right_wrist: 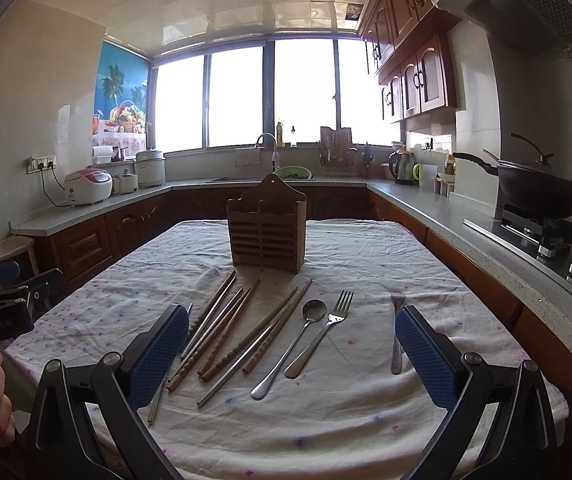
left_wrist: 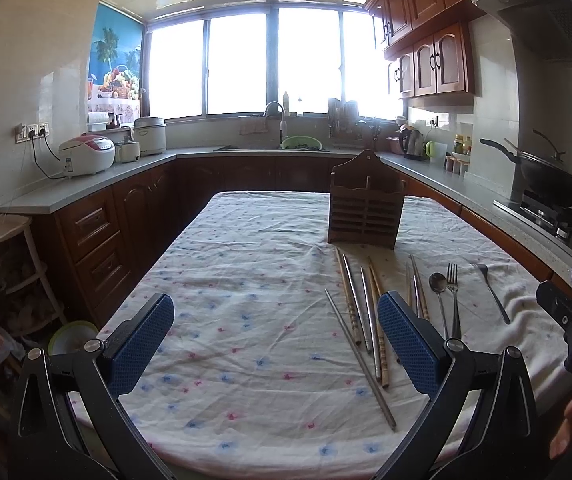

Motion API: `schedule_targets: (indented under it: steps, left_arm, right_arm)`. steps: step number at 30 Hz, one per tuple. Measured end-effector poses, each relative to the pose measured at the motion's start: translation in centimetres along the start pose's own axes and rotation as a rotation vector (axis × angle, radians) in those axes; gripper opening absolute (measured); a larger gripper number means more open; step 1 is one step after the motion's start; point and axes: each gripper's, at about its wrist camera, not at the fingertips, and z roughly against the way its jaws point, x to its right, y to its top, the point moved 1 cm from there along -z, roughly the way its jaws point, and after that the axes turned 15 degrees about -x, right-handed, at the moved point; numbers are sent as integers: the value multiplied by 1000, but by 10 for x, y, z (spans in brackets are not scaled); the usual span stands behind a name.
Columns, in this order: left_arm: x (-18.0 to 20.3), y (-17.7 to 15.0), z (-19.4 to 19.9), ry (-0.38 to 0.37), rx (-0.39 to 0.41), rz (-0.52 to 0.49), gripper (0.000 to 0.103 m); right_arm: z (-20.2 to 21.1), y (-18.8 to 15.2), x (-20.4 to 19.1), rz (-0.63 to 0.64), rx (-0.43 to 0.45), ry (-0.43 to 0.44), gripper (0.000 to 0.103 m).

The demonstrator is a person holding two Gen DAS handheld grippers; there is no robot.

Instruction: Organize utensils

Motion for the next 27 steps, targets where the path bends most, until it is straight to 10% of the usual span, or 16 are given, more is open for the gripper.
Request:
schedule_targets:
  steps: [27]
  left_arm:
    - [0, -1, 0, 1, -6, -1, 103]
  right_arm:
    - [5, -1, -3, -3, 12, 6, 103]
